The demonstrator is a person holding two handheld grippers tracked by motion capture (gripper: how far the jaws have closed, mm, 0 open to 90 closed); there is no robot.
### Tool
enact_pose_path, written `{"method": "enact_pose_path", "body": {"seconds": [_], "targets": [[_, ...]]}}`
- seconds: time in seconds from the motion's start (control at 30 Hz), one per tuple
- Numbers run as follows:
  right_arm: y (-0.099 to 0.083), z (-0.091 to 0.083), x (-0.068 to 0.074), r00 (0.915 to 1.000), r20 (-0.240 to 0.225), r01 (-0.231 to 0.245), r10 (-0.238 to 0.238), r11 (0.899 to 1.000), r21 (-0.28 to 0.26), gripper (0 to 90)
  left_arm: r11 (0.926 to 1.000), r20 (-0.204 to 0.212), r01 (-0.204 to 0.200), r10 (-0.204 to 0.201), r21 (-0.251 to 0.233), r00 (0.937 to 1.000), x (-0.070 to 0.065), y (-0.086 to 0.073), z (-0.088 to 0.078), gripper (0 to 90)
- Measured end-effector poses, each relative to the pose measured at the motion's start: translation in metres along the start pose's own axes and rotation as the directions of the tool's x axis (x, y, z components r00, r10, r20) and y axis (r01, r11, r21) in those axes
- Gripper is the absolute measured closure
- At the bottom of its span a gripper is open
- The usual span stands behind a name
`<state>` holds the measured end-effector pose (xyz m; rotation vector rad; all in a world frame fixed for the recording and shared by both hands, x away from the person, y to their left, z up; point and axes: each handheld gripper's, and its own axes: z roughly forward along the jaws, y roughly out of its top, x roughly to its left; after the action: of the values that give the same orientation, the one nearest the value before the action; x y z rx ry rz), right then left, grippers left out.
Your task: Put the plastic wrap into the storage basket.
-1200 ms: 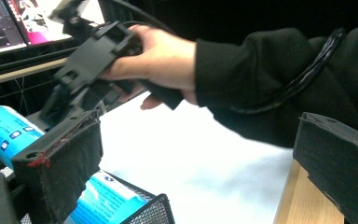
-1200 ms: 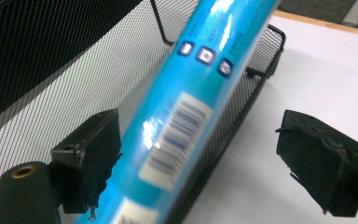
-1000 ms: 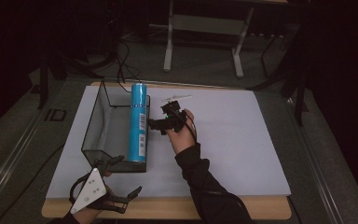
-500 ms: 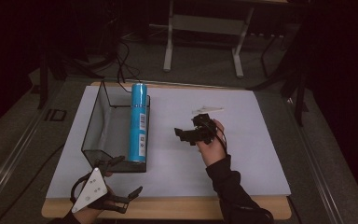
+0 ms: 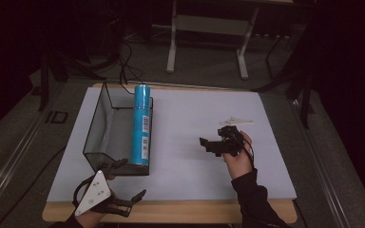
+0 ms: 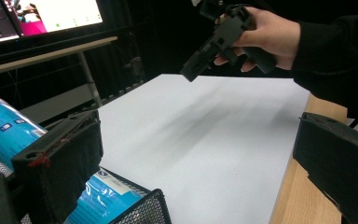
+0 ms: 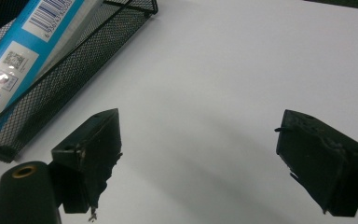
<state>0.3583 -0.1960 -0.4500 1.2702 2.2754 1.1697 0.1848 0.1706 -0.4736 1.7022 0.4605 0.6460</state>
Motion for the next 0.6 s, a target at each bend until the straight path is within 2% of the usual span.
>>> {"method": "enact_pose_path", "body": {"seconds": [0.13,0.23,0.6], "targets": [[-0.008,-0.009,-0.006,0.9999,0.013,-0.001,0.001,1.0,-0.006,13.7,1.0,0.001,0.001,-0.001,0.004,1.0,0.0,-0.001,0.001,2.0],[-0.013,-0.015,-0.012,0.9999,0.005,-0.016,0.016,1.0,-0.011,13.7,1.0,0.002,0.0,0.0,0.004,1.0,0.0,0.0,0.001,2.0],[-0.036,-0.035,-0.031,0.9976,0.053,-0.045,0.046,0.999,-0.01,13.7,0.9999,0.003,-0.002,0.002,0.011,1.0,-0.001,-0.001,0.003,2.1]]}}
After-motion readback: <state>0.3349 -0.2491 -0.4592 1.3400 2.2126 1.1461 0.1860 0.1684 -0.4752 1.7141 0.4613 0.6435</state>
